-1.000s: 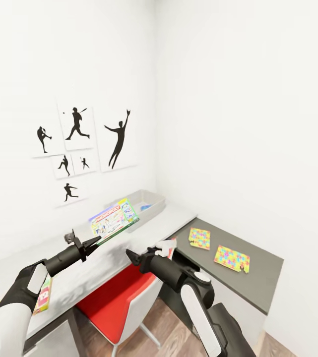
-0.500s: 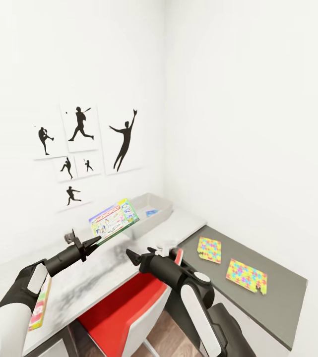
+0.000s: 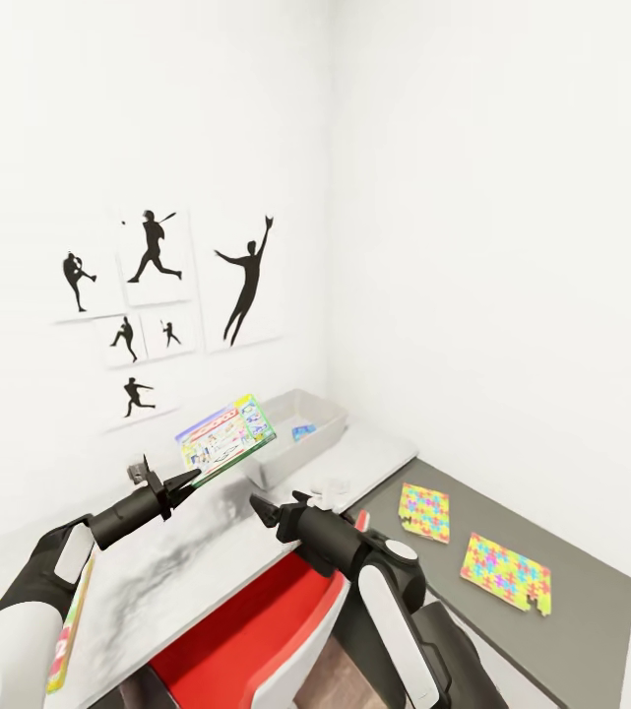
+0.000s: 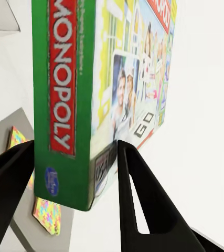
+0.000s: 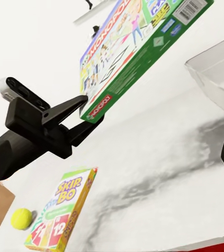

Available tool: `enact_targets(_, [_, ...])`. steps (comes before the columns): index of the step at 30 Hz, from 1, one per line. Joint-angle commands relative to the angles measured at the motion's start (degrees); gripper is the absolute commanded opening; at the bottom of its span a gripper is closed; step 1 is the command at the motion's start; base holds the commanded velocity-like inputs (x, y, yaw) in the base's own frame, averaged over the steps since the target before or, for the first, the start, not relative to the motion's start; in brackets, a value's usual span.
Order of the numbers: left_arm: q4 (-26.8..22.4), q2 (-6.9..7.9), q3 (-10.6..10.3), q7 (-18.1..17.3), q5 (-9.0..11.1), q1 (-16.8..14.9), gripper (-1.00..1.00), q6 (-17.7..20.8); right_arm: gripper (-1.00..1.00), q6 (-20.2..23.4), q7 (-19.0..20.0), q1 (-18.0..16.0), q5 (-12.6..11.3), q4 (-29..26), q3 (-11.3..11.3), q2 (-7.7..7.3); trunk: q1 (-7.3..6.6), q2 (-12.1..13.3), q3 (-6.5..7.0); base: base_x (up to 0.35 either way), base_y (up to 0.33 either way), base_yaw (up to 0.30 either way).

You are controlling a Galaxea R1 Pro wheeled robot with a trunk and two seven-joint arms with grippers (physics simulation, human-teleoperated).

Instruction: Put all the toys in the child's room - the three board games (two on the bed and one on the table), the two jigsaw puzzles on the table, and the tennis ball on the table - inside the toy box on the table in the child's room.

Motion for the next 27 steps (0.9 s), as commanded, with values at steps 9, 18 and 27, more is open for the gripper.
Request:
enact_targets(9, [0.0, -0.01, 0.1, -0.1, 0.3, -0.1, -1.00, 0.5, 1.00, 0.3, 0.1, 0.0, -0.2, 0.0, -0.1, 0.02, 0.04, -0.1, -0.07, 0.233, -0.004, 0.000])
enact_targets(18, [0.0, -0.01, 0.1, -0.1, 0.3, -0.1, -1.00, 0.5, 1.00, 0.3, 0.1, 0.0, -0.2, 0.0, 0.0, 0.02, 0.04, -0.1, -0.07, 0.228, -0.045, 0.000])
enact_targets(27, [0.0, -0.01, 0.1, -0.1, 0.3, -0.1, -1.00, 0.5, 1.00, 0.3, 0.1, 0.0, -0.2, 0.0, 0.0, 0.02, 0.04, -0.1, -0.07, 0.131, -0.008, 0.000])
